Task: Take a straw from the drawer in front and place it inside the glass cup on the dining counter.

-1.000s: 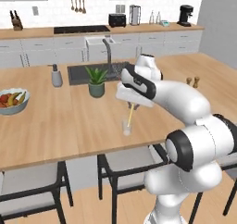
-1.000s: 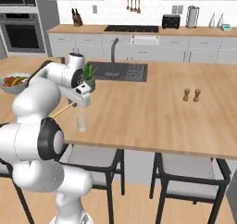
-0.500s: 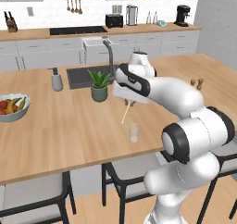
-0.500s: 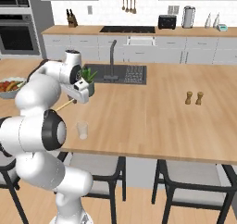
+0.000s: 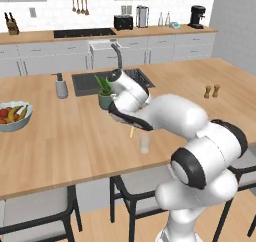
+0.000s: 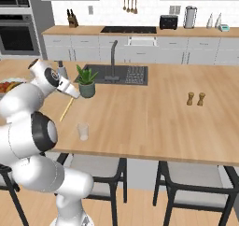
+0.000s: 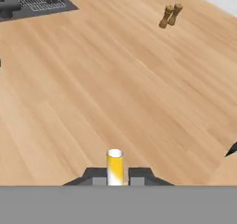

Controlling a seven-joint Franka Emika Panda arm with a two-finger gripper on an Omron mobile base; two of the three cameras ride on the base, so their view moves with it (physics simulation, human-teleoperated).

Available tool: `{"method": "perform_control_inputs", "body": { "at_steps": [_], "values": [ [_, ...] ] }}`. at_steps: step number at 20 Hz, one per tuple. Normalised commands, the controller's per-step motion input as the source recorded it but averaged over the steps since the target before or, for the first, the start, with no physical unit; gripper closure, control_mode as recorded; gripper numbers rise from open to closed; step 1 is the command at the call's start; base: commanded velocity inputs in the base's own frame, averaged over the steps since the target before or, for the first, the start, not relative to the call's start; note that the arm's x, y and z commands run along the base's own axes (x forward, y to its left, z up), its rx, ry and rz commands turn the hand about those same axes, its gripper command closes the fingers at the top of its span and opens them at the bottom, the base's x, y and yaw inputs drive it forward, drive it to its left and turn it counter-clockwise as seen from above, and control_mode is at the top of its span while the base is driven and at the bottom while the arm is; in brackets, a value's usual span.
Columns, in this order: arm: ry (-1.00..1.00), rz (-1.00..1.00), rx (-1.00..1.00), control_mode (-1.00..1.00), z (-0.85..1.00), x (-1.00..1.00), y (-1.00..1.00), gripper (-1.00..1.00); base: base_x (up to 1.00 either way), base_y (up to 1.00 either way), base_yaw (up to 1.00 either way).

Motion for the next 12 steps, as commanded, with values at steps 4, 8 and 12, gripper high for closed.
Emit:
{"method": "perform_control_inputs", "body": {
  "at_steps": [4, 8, 12],
  "values": [
    [-0.39, -0.18, -0.56, -1.0, -0.13, 0.44, 0.11, 1.0, 0.0, 0.0, 0.0],
    [-0.24, -0.19, -0.38, -1.0, -0.07, 0.39, 0.23, 1.0, 0.0, 0.0, 0.0],
    [-0.22, -0.15, -0.27, -1.0, -0.02, 0.07, 0.22, 1.0, 0.0, 0.0, 0.0]
  ]
}}
